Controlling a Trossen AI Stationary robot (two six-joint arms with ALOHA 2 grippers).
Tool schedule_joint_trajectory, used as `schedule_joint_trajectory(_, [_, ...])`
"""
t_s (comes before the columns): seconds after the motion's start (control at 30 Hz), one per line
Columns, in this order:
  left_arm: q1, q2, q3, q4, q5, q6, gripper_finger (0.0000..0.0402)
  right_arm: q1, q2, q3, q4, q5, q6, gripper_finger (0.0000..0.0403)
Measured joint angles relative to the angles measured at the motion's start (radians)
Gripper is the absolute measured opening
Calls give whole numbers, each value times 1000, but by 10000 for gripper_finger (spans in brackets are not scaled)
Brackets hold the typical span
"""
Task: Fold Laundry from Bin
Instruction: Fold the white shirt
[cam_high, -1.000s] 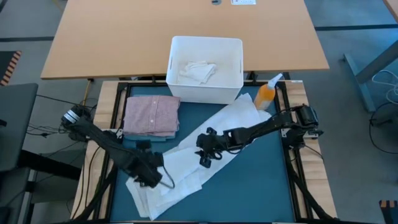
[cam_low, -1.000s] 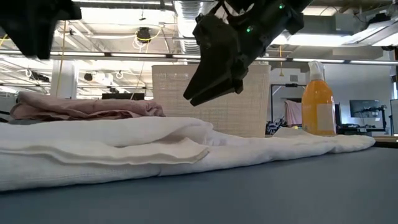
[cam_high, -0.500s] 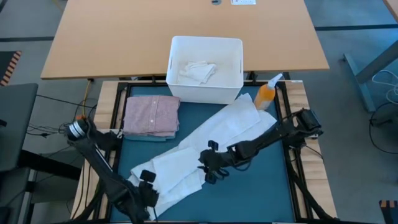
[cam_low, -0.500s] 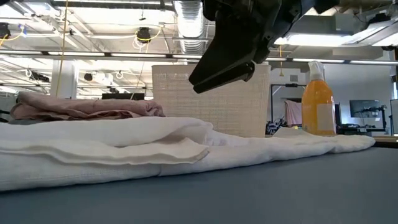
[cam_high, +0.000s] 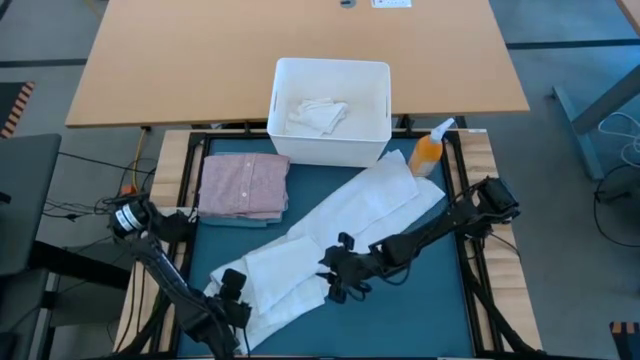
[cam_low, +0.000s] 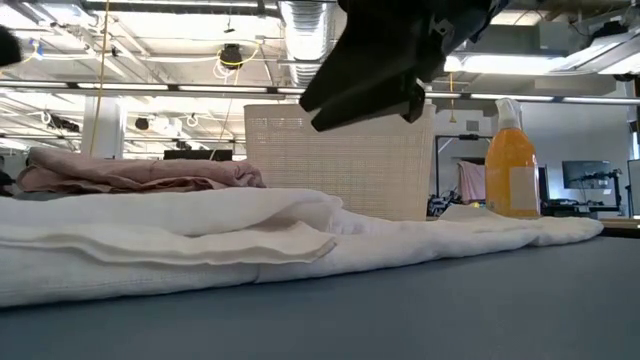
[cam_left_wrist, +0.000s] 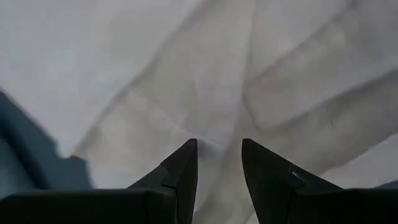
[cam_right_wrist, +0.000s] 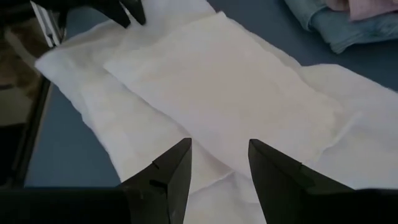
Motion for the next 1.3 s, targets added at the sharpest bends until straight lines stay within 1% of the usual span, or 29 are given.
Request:
schedule_joint_trajectory(0.1, [-12, 0, -47, 51, -1, -5, 114, -1, 0, 0, 28, 1, 2, 184])
schedule_joint_trajectory(0.23, [-24, 0, -60, 59, -72, -19, 105, -12, 0, 0, 61, 0, 19, 184])
schedule_joint_trajectory(0.3, [-31, -1, -59, 54, -88, -20, 88, -18, 0, 0, 64, 0, 24, 184])
schedule_joint_trajectory(0.47, [-44, -1, -59, 30, -94, -34, 16, -33, 0, 0, 65, -2, 47, 184])
schedule_joint_trajectory(0.5, [-43, -1, -59, 29, -94, -37, 9, -37, 0, 0, 65, -6, 48, 184])
schedule_joint_trajectory(0.6, [-43, -1, -54, 23, -72, -32, 4, -38, 0, 0, 65, -36, 48, 184])
schedule_joint_trajectory(0.77, [-49, -25, -27, 16, -24, -3, 1, -32, 0, 1, 52, -130, 79, 184])
schedule_joint_trajectory(0.87, [-64, -54, -27, 32, -7, -10, 0, -11, 0, 1, 30, -148, 97, 184])
schedule_joint_trajectory(1.0, [-87, -100, -26, 106, -41, -11, 0, 20, 0, 1, -41, -103, 95, 184])
schedule_joint_trajectory(1.17, [-102, -106, -27, 109, -35, -30, 0, 43, 12, 1, -132, -12, 68, 184])
schedule_joint_trajectory(1.3, [-110, -106, -27, 124, -22, -25, 0, 30, 45, -3, -145, 7, 35, 184])
